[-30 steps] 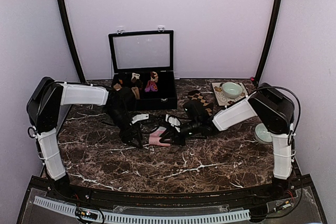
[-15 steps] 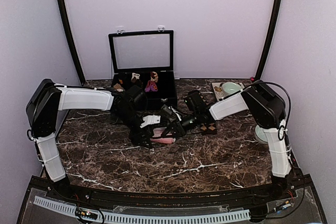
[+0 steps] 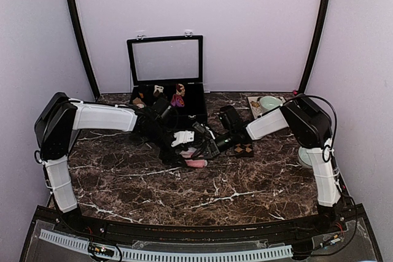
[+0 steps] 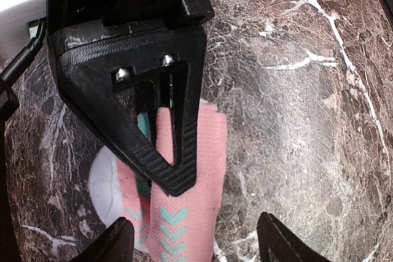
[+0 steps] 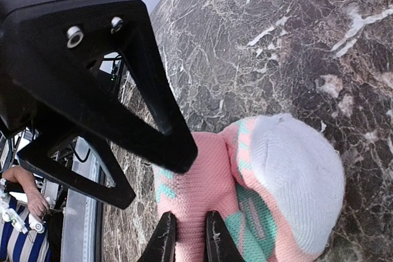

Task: Roll the socks
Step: Roll the sock at the center of the board.

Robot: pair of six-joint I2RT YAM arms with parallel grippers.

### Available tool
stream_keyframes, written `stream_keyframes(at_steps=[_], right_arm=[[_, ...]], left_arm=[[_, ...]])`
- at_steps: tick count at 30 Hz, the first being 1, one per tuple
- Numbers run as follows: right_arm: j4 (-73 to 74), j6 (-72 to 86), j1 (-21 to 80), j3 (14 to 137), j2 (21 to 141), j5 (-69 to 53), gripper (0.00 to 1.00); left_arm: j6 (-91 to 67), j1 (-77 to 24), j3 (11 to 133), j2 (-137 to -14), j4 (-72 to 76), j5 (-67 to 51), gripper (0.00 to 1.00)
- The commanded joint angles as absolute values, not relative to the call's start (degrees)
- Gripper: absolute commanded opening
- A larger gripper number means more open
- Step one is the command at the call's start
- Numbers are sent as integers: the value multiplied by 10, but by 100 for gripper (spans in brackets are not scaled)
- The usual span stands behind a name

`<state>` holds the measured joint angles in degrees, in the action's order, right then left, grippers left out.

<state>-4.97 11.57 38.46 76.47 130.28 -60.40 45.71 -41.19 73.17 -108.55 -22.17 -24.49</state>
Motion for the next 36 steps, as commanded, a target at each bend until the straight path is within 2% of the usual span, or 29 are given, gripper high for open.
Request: stream_keyframes(at_steps=[1, 8, 16, 19, 21, 22, 23, 24, 36], right_arm=[[95, 145, 387, 695, 1369, -505, 11], [53, 173, 392, 664, 1356, -521, 12], [7, 198, 394, 613, 1327, -536, 14], [4, 199, 395, 595, 1312, -534, 13], [5, 199, 396, 584, 1305, -528, 12], [6, 199, 397, 578, 1303, -525, 12], [3, 202, 398, 572, 1301, -523, 12], [-1, 205, 400, 565, 1299, -521, 12], [-18, 236, 418, 548, 1313, -486, 10]], left_arm=[[460, -420, 758, -1110, -208, -241, 69], [453, -419, 792, -1163, -253, -249, 61], [432, -413, 812, -1184, -319, -294, 31], [420, -413, 813, -1175, -348, -328, 28], [412, -414, 797, -1159, -343, -347, 35], [406, -413, 786, -1150, -334, -352, 49], [403, -414, 775, -1142, -326, -356, 84], [400, -413, 766, -1135, -318, -360, 97], [393, -416, 751, -1094, -271, -372, 99]])
